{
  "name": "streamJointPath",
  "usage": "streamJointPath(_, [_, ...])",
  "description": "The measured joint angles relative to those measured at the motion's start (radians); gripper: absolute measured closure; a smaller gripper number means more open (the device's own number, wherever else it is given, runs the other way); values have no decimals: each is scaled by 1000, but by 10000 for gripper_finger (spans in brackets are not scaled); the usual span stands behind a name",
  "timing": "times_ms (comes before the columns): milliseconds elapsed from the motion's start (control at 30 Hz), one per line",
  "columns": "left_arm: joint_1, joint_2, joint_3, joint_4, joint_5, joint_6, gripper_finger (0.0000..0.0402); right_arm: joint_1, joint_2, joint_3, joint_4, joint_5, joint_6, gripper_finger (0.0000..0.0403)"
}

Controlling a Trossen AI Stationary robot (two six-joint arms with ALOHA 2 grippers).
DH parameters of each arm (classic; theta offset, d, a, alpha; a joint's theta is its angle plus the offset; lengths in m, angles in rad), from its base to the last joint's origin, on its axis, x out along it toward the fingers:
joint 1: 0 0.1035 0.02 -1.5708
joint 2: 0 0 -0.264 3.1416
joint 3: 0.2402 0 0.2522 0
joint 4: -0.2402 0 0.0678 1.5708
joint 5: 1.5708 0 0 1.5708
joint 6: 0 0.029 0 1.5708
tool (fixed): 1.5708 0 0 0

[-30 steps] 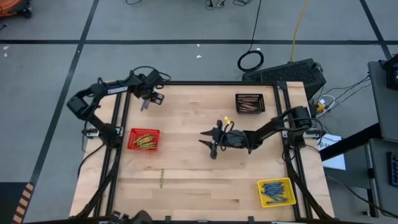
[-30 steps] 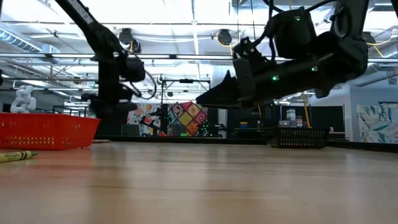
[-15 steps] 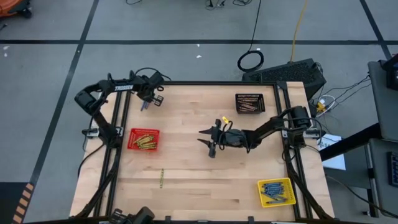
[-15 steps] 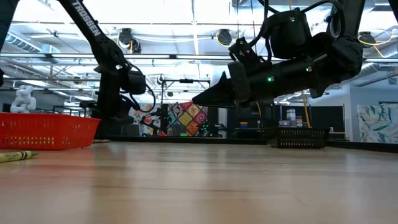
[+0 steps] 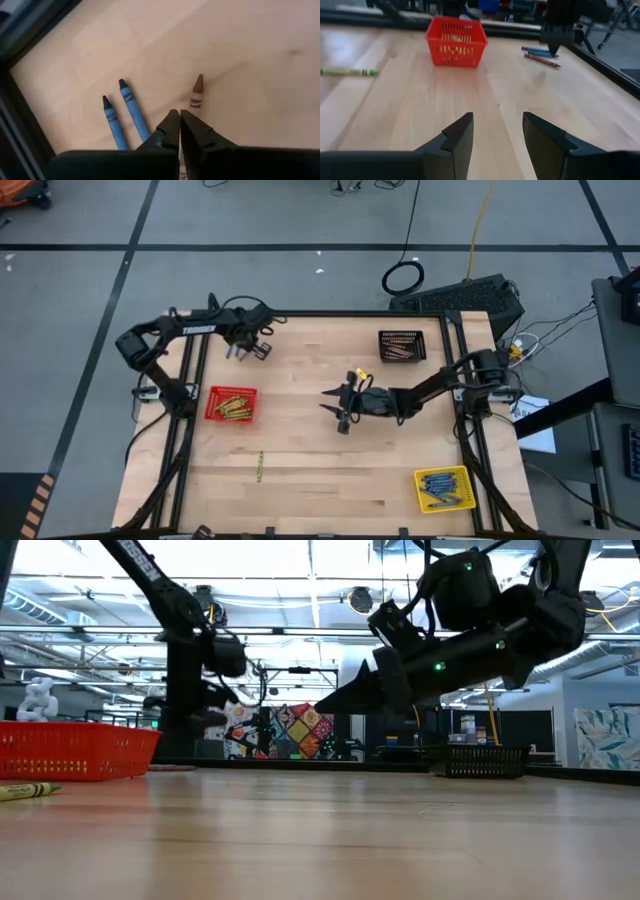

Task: Sort crayons
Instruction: Put the brown crayon into the black bin

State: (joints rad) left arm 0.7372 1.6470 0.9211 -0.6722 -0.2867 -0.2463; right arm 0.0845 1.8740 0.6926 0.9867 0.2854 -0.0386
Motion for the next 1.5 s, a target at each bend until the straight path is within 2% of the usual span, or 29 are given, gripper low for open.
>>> streamJointPath(200, [-64, -87, 0, -20, 8, 40, 393, -14, -99, 0, -208, 4, -8, 248])
streamJointPath(300, [-73, -92, 0, -16, 94, 110, 383, -22, -118, 0, -257, 4, 3, 248])
streamJointPath(433, [-73, -76, 0, 4, 221, 159, 334, -23, -121, 0, -301, 3, -3, 248])
streamJointPath(633, [-74, -47, -1, 18, 229, 156, 233, -19, -286, -1, -609, 42, -1, 248])
streamJointPath(700, [-82, -38, -1, 39, 229, 156, 212, -18, -349, -1, -709, 76, 0, 248])
streamJointPath(800, [-103, -26, -2, 68, 231, 155, 203, -17, -439, -1, -804, 106, 4, 248])
streamJointPath(1067, [-169, -23, -75, 161, 260, 94, 201, 37, -683, 0, -1145, 143, 119, 248])
streamJointPath(1200, [-194, -19, -109, 234, 258, 44, 209, 75, -752, -1, -1207, 213, 172, 248])
streamJointPath(1333, [-217, -10, -117, 269, 252, 27, 256, 101, -765, -1, -1209, 242, 176, 248])
streamJointPath(1500, [-224, 3, -114, 271, 260, 19, 351, 125, -765, -59, -1158, 240, 212, 248])
